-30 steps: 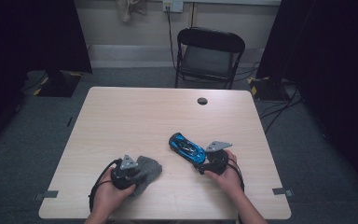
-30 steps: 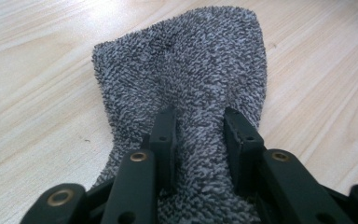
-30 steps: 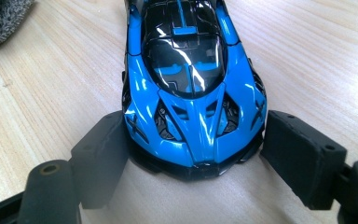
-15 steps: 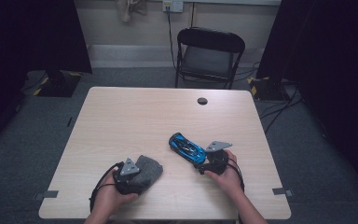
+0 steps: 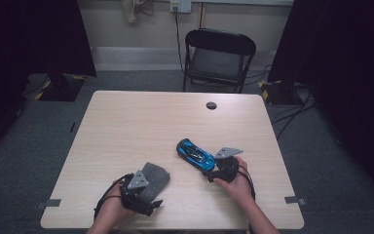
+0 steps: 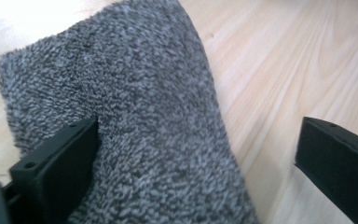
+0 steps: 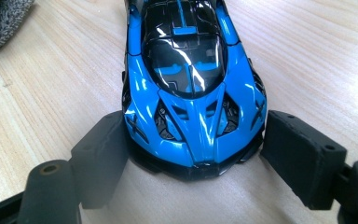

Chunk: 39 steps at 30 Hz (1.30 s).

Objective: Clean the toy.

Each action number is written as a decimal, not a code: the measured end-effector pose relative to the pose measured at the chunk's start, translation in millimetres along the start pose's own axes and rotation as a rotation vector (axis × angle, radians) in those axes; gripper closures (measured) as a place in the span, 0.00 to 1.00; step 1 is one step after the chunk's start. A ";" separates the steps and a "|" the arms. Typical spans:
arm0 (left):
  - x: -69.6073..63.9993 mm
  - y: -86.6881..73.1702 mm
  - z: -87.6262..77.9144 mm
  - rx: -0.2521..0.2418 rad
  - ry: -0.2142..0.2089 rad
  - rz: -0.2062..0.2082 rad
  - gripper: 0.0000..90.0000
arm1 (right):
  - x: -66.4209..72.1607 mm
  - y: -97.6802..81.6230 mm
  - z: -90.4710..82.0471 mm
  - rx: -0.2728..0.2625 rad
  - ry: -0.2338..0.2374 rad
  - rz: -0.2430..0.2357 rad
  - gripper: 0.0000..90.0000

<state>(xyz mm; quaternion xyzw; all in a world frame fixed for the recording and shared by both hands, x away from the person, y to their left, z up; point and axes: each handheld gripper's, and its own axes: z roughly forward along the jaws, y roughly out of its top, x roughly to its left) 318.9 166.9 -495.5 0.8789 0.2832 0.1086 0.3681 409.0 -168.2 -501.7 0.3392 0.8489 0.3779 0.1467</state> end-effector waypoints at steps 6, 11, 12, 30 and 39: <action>6.7 2.5 -7.7 0.002 0.008 -0.076 0.21 | 0.0 0.0 0.0 0.000 0.000 0.000 0.26; 12.8 8.3 -14.2 -0.008 0.052 -0.150 0.43 | 0.0 0.0 0.0 0.000 -0.001 0.000 0.26; 13.5 9.5 -16.0 -0.013 0.066 -0.162 0.44 | 0.0 0.0 0.0 0.000 0.000 0.000 0.26; 6.2 19.6 -12.8 0.034 0.093 -0.174 0.71 | 0.0 0.0 0.0 0.001 -0.001 0.000 0.26; 5.0 16.3 -7.0 0.052 0.120 -0.215 0.50 | 0.0 0.0 0.0 0.000 0.000 0.000 0.26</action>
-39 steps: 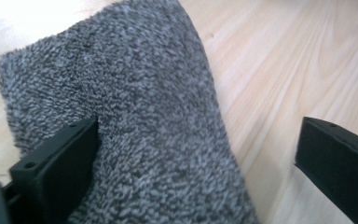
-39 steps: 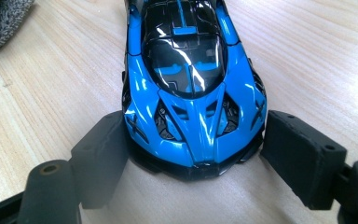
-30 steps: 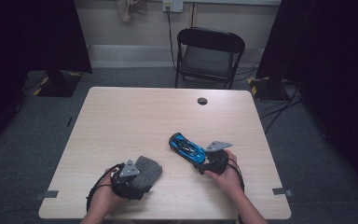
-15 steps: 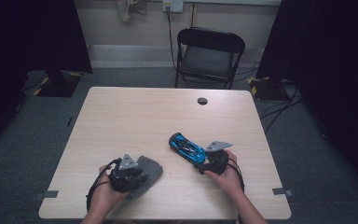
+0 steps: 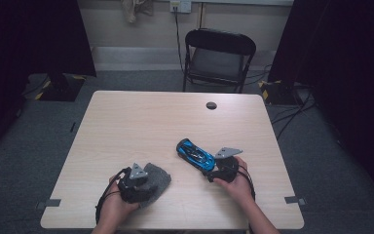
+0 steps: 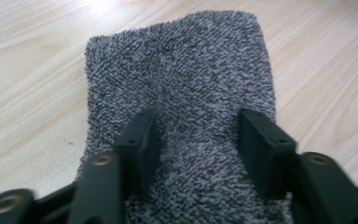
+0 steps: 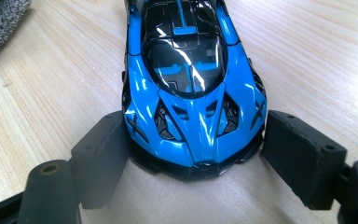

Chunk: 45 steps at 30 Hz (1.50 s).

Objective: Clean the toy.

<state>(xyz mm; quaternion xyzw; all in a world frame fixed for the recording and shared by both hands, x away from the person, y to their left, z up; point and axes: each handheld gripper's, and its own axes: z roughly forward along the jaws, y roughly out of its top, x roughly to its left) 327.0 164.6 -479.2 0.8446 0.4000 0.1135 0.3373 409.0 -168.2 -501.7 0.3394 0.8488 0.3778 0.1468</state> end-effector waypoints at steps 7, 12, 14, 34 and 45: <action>-2.7 1.0 2.1 0.038 -0.008 0.024 0.31 | 0.0 0.0 0.0 0.000 0.000 0.000 0.26; -2.7 -1.7 2.9 0.028 0.005 0.052 0.32 | 0.0 0.0 0.0 0.000 0.000 0.000 0.26; -1.9 -1.9 2.5 0.036 0.005 0.087 0.35 | 0.0 0.0 0.0 0.000 0.000 0.000 0.26; 6.9 -0.3 -2.5 0.019 0.015 0.075 0.78 | 0.0 0.0 0.0 0.000 0.000 0.000 0.26; -10.4 43.9 -6.0 -0.070 -0.090 0.049 0.80 | 0.0 0.0 0.0 0.000 0.000 0.000 0.26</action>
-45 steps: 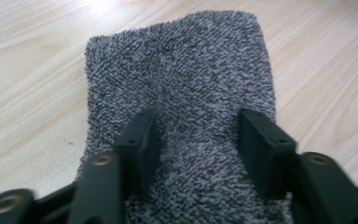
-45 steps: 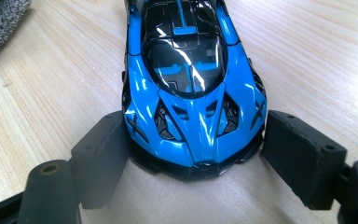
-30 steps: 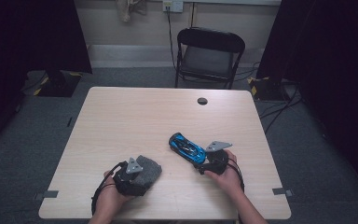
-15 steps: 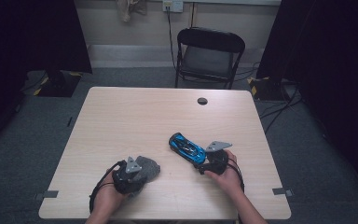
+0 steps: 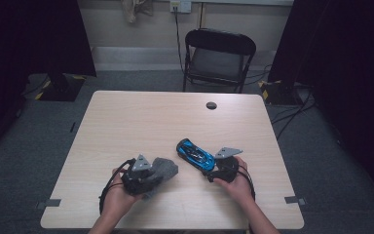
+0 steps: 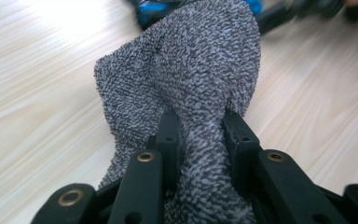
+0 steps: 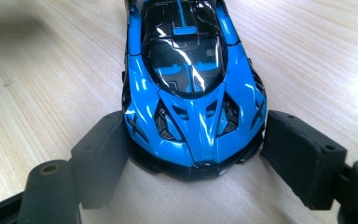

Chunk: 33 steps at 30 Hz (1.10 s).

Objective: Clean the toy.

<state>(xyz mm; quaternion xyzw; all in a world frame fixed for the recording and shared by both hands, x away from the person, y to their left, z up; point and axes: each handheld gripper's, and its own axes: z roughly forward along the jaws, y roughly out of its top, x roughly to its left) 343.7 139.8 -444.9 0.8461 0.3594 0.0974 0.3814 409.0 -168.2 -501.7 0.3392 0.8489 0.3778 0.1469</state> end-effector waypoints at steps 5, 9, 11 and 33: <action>-7.6 23.3 22.1 -0.014 -0.015 -0.007 0.80 | 0.0 0.0 0.0 0.000 0.000 0.000 0.26; -12.7 43.7 35.9 -0.031 -0.001 0.040 0.79 | 0.0 0.0 0.0 0.000 0.000 0.000 0.26; -15.3 53.8 43.6 -0.033 -0.003 0.043 0.80 | 0.0 0.0 0.0 0.000 0.000 0.000 0.26; -39.2 88.0 116.0 0.061 -0.074 0.054 0.81 | 0.2 -0.2 -0.5 -0.005 0.006 -0.008 0.29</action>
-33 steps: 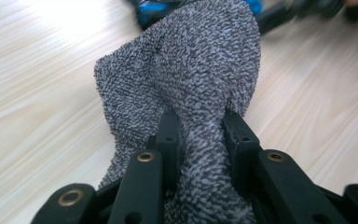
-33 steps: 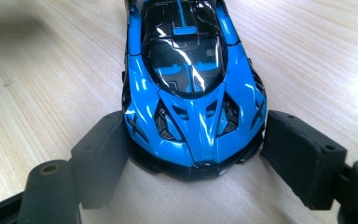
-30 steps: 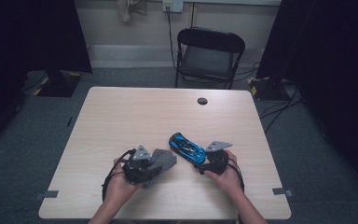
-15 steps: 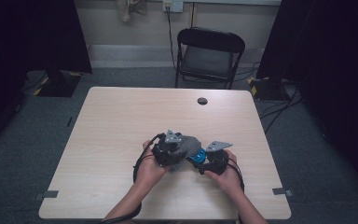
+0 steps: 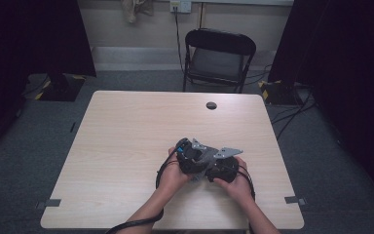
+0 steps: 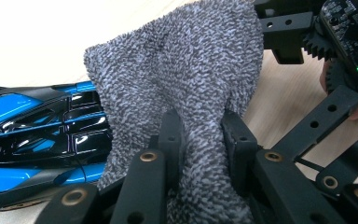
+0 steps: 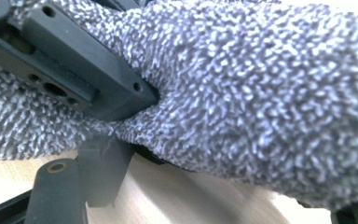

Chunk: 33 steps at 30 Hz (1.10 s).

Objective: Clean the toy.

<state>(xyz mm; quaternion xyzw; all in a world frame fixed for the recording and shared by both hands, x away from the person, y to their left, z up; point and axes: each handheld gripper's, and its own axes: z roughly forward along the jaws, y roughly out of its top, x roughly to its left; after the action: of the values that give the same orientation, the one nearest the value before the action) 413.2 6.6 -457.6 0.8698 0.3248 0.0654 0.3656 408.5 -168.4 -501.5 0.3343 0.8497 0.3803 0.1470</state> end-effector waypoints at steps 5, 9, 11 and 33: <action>0.9 0.1 -0.2 -0.002 -0.011 -0.018 0.81 | 0.0 0.0 0.0 0.000 0.000 0.000 0.29; 3.4 -0.1 -3.2 -0.014 -0.018 -0.028 0.81 | -0.1 0.0 0.0 0.000 0.001 0.000 0.29; 5.4 0.3 -6.2 -0.020 -0.016 -0.031 0.81 | 0.0 0.0 -0.1 0.000 0.000 0.001 0.29; 21.7 5.1 -15.8 -0.017 0.005 -0.072 0.81 | -11.6 2.9 1.3 -0.030 0.076 -0.070 0.23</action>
<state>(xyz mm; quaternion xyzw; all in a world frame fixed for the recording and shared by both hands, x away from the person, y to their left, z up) 427.2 26.6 -445.4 0.8542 0.3562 0.0571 0.3743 419.0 -174.2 -500.3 0.2873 0.8600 0.4001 0.1330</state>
